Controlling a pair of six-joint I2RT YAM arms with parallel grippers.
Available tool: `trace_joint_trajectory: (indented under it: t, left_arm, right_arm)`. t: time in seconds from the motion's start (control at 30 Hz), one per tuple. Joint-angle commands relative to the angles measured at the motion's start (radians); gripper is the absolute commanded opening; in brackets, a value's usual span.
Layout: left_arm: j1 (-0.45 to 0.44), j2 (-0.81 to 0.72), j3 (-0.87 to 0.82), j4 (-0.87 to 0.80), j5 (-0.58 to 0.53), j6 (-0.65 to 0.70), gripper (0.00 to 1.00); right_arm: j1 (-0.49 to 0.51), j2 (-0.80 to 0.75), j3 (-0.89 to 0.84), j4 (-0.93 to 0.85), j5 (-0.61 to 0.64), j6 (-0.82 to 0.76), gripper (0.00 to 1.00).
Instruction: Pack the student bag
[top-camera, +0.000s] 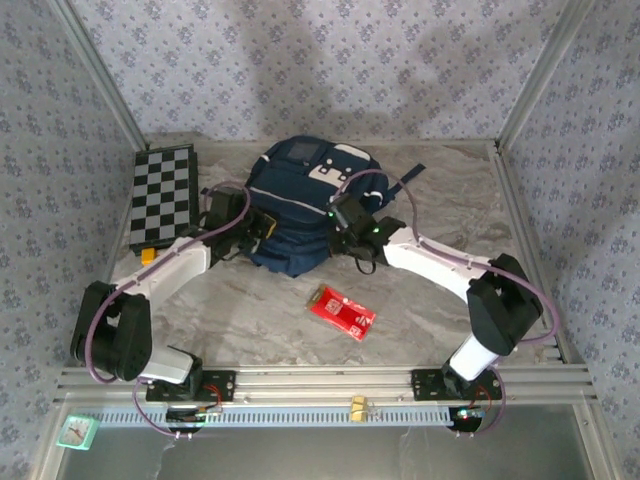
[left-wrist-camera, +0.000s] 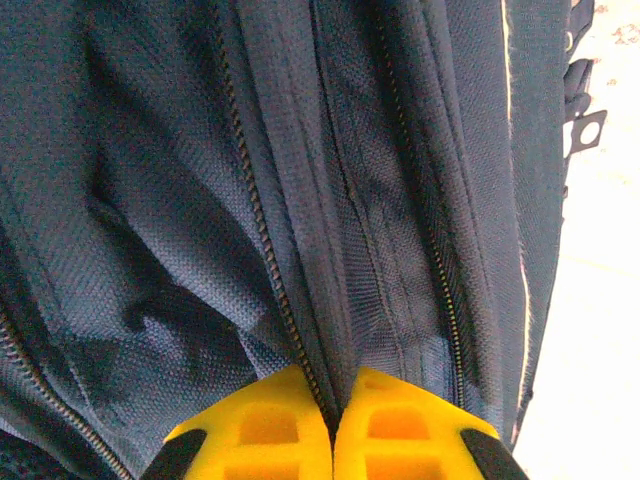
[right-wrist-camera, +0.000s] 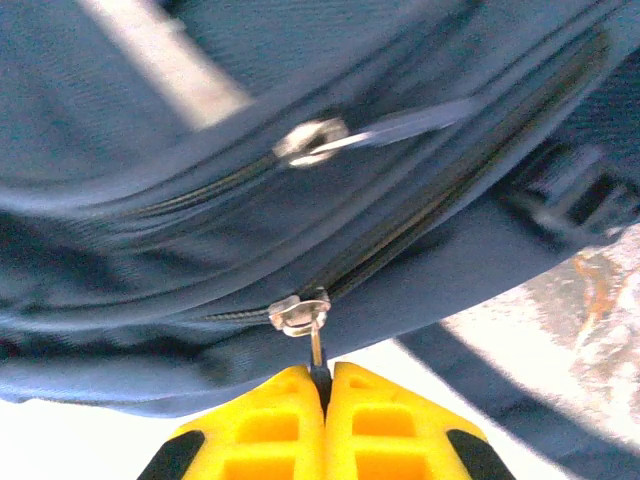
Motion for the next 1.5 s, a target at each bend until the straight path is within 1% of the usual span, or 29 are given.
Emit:
trace_joint_trajectory:
  t: [0.0,0.03,0.17,0.27,0.3,0.43,0.53,0.67,0.77,0.8,0.83,0.87,0.9,0.93,1.0,1.07,1.13,1.17,1.23,1.37,1.43,1.47]
  left_arm:
    - [0.088,-0.02,0.053,-0.075,-0.007,0.167,0.0]
    - [0.107,-0.014,0.075,-0.092,0.012,0.21,0.0]
    - [0.167,-0.001,0.15,-0.178,0.038,0.364,0.0]
    - [0.201,0.018,0.199,-0.25,0.043,0.449,0.0]
    - [0.212,0.024,0.202,-0.253,0.046,0.46,0.0]
    - [0.249,0.04,0.219,-0.282,0.057,0.502,0.0]
    - [0.273,0.045,0.223,-0.287,0.067,0.51,0.0]
    - [0.274,0.058,0.218,-0.265,0.104,0.522,0.0]
    - [0.273,0.057,0.212,-0.256,0.131,0.536,0.0]
    - [0.273,0.05,0.211,-0.266,0.129,0.538,0.04]
    - [0.273,0.038,0.205,-0.272,0.129,0.538,0.1]
    - [0.272,0.026,0.196,-0.275,0.131,0.537,0.16]
    - [0.271,0.007,0.186,-0.28,0.134,0.532,0.27]
    - [0.272,-0.011,0.172,-0.282,0.138,0.525,0.36]
    - [0.269,-0.04,0.14,-0.296,0.141,0.502,0.44]
    - [0.261,-0.069,0.103,-0.3,0.137,0.466,0.46]
    - [0.234,-0.109,0.064,-0.296,0.098,0.416,0.48]
    - [0.214,-0.126,0.047,-0.281,0.082,0.395,0.48]
    - [0.17,-0.145,0.028,-0.257,0.061,0.351,0.51]
    - [0.09,-0.15,0.008,-0.201,-0.001,0.274,0.48]
    - [0.045,-0.149,-0.006,-0.152,-0.044,0.232,0.48]
    - [0.026,-0.143,-0.006,-0.133,-0.057,0.221,0.48]
  right_arm:
    - [-0.076,-0.016,-0.009,-0.105,0.085,-0.038,0.0]
    - [-0.093,-0.021,-0.009,-0.101,0.085,-0.044,0.0]
    - [-0.105,-0.043,-0.033,-0.095,0.1,-0.066,0.0]
    - [-0.184,-0.009,-0.017,-0.051,0.048,-0.067,0.0]
    - [-0.202,0.013,0.002,-0.047,0.04,-0.077,0.0]
    - [-0.228,0.089,0.076,-0.037,0.08,-0.123,0.0]
    - [-0.249,0.128,0.119,-0.049,0.076,-0.13,0.0]
    - [-0.229,0.11,0.121,-0.048,0.037,-0.139,0.0]
    - [-0.227,0.081,0.12,-0.074,-0.032,-0.119,0.0]
    - [-0.228,0.068,0.117,-0.086,-0.057,-0.102,0.07]
    - [-0.231,0.054,0.114,-0.095,-0.083,-0.088,0.17]
    - [-0.232,0.043,0.112,-0.104,-0.107,-0.075,0.24]
    - [-0.232,0.03,0.113,-0.114,-0.136,-0.057,0.31]
    - [-0.233,0.02,0.115,-0.123,-0.175,-0.042,0.38]
    - [-0.233,0.014,0.137,-0.145,-0.232,0.004,0.44]
    - [-0.236,0.03,0.166,-0.153,-0.313,0.057,0.49]
    - [-0.228,0.079,0.214,-0.158,-0.409,0.106,0.51]
    - [-0.222,0.105,0.251,-0.169,-0.428,0.121,0.51]
    - [-0.197,0.163,0.331,-0.205,-0.425,0.131,0.52]
    - [-0.171,0.266,0.466,-0.223,-0.435,0.14,0.54]
    - [-0.172,0.327,0.531,-0.283,-0.434,0.148,0.53]
    - [-0.175,0.35,0.554,-0.285,-0.457,0.152,0.52]
